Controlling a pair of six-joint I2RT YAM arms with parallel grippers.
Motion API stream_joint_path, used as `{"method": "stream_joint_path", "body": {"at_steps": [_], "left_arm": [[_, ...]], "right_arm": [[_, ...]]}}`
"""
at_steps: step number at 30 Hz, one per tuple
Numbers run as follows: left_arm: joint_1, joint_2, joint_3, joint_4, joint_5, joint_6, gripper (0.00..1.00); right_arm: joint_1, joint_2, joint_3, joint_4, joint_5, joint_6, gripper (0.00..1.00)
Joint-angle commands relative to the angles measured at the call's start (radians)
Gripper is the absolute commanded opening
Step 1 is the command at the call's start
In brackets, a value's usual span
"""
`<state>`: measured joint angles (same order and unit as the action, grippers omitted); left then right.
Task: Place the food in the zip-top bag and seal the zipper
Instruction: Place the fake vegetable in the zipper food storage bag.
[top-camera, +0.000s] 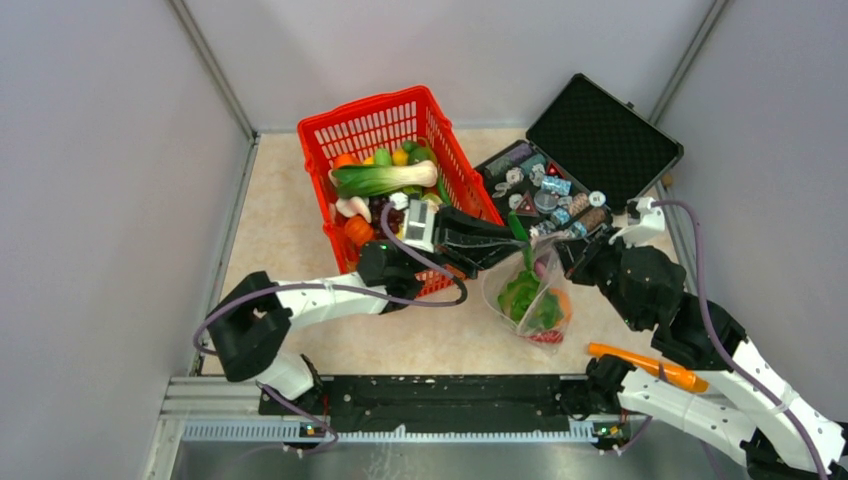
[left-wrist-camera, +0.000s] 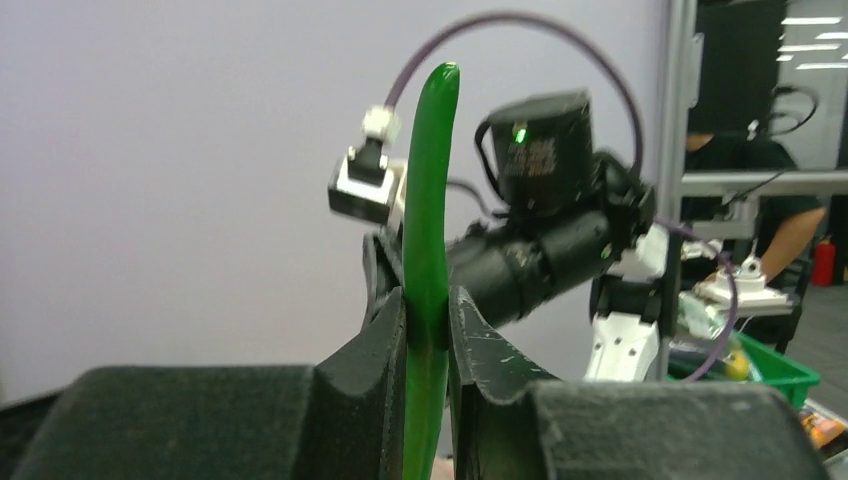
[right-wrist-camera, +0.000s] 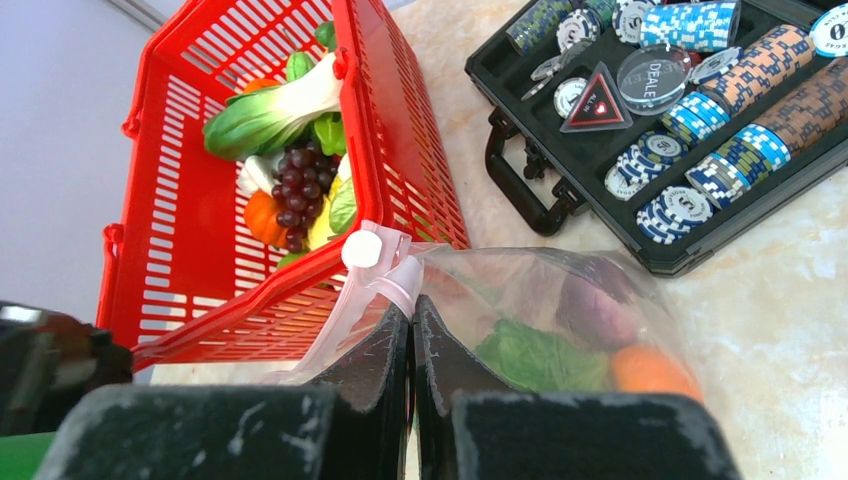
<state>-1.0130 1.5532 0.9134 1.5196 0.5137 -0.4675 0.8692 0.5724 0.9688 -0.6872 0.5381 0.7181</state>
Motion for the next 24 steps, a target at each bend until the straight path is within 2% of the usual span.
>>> {"method": "stream_joint_path", "body": {"at_steps": [1, 4, 10, 12, 17, 18, 19, 20, 21, 23, 24], "left_arm": [[-0.034, 0.069, -0.003, 0.100, -0.006, 0.177, 0.00], [-0.046, 0.102, -0.004, 0.100, -0.011, 0.280, 0.00], [-0.046, 0.136, -0.012, 0.100, -0.029, 0.356, 0.00], [-0.047, 0.156, 0.000, 0.100, 0.022, 0.380, 0.00], [-0.049, 0.196, 0.041, 0.100, 0.076, 0.300, 0.00], [-0.051, 0.198, 0.041, 0.100, 0.082, 0.299, 0.03], [-0.052, 0.199, 0.036, 0.100, 0.082, 0.298, 0.10], [-0.052, 0.197, 0.027, 0.100, 0.073, 0.298, 0.31], [-0.052, 0.194, 0.016, 0.100, 0.065, 0.304, 0.40], [-0.053, 0.178, -0.007, 0.100, 0.049, 0.319, 0.42], [-0.052, 0.168, -0.016, 0.100, 0.042, 0.320, 0.47]], "right_arm": [[-0.005, -0.003, 0.028, 0.064, -0.014, 0.000, 0.00], [-0.005, -0.008, 0.026, 0.064, -0.016, 0.000, 0.00], [-0.006, -0.019, 0.031, 0.058, -0.013, 0.003, 0.00], [-0.006, -0.020, 0.032, 0.057, -0.015, 0.003, 0.00], [-0.005, -0.021, 0.034, 0.054, -0.017, 0.004, 0.00], [-0.005, -0.022, 0.034, 0.055, -0.017, 0.003, 0.00], [-0.005, -0.023, 0.034, 0.054, -0.016, 0.004, 0.00], [-0.005, -0.023, 0.033, 0.055, -0.017, 0.004, 0.00], [-0.005, -0.024, 0.034, 0.056, -0.017, 0.004, 0.00], [-0.006, -0.024, 0.034, 0.054, -0.017, 0.004, 0.00], [-0.006, -0.025, 0.033, 0.055, -0.015, 0.005, 0.00]]}}
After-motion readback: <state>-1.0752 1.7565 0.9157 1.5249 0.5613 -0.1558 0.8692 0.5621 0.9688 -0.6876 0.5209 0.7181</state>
